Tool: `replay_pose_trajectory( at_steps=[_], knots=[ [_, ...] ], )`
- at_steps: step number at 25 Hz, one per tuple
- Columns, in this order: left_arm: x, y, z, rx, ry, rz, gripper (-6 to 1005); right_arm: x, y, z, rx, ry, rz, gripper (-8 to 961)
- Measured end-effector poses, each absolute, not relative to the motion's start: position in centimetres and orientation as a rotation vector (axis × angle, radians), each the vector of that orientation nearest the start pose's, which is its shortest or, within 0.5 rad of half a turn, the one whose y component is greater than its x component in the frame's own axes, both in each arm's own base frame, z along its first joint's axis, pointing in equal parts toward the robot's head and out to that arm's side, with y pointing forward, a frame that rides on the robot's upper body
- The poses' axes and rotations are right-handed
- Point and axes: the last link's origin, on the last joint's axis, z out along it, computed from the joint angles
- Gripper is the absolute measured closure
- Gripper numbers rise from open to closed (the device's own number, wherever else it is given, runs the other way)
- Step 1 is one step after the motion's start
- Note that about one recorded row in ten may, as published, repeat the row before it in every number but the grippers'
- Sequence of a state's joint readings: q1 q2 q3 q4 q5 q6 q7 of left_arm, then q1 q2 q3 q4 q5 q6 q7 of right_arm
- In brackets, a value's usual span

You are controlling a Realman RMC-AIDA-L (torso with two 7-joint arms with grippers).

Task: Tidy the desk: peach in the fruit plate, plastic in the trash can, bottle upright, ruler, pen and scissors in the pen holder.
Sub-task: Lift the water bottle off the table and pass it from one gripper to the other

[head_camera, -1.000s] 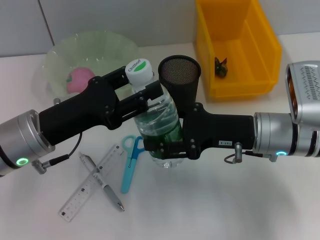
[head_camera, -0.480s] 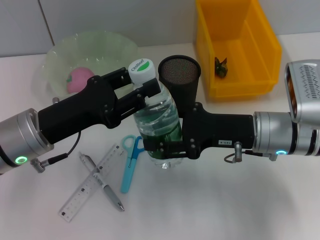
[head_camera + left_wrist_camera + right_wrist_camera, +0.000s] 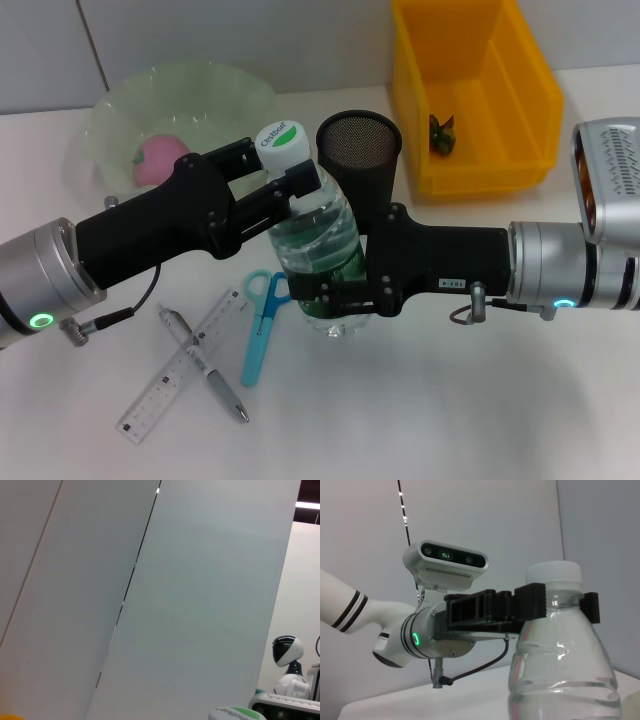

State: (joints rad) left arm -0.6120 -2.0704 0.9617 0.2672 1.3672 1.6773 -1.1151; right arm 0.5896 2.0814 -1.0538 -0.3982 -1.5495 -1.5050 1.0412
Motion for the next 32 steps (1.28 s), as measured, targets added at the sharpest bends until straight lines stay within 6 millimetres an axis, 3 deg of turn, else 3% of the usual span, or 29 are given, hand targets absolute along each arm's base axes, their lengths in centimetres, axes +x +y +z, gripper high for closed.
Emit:
replay_pose_trajectory(
  at_steps=[32],
  knots=[
    [-20.19,32.32,-2.96,-2.574,-0.503,-1.395,544,21.32,33.18,-4.78,-2.771,0.305,0.945,167]
  ],
)
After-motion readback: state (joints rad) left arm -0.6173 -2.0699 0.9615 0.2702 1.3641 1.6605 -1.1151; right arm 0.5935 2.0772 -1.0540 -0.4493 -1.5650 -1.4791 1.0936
